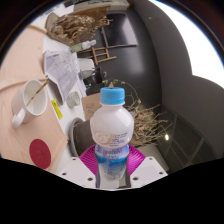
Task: Pour water
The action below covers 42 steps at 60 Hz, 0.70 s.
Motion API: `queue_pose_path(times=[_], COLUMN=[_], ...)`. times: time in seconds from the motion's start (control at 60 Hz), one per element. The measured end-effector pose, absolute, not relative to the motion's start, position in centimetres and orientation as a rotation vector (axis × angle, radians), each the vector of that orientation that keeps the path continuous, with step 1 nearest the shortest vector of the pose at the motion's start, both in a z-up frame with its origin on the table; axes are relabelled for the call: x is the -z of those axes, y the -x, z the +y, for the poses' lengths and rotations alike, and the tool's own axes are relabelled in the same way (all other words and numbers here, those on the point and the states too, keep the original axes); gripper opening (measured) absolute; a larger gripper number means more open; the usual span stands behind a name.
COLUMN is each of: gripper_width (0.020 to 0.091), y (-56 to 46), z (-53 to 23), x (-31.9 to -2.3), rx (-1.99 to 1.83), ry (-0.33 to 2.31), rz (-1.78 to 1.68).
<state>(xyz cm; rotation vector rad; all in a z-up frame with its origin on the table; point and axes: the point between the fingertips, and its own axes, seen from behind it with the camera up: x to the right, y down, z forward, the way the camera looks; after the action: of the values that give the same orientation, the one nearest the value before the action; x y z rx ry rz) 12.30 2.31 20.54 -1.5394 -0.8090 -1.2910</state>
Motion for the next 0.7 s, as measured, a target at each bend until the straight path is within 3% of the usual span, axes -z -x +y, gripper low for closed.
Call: queue_pose_path(times=[0.167,0.433,0.583,0.7], gripper_width=[0.0332,0.0333,0.0336,0.0336], y=[-9.2,-7.5,-7.7,-8.8], z=[5.1,6.1,6.3,6.1], x=[-18.7,-16.6,-16.7,-17.3], rx=[1.558,1.66,1.56,1.297], ry=[1.316,1.178,1.264,1.505], rz=[-1.139,-1.344,-1.263,-1.003])
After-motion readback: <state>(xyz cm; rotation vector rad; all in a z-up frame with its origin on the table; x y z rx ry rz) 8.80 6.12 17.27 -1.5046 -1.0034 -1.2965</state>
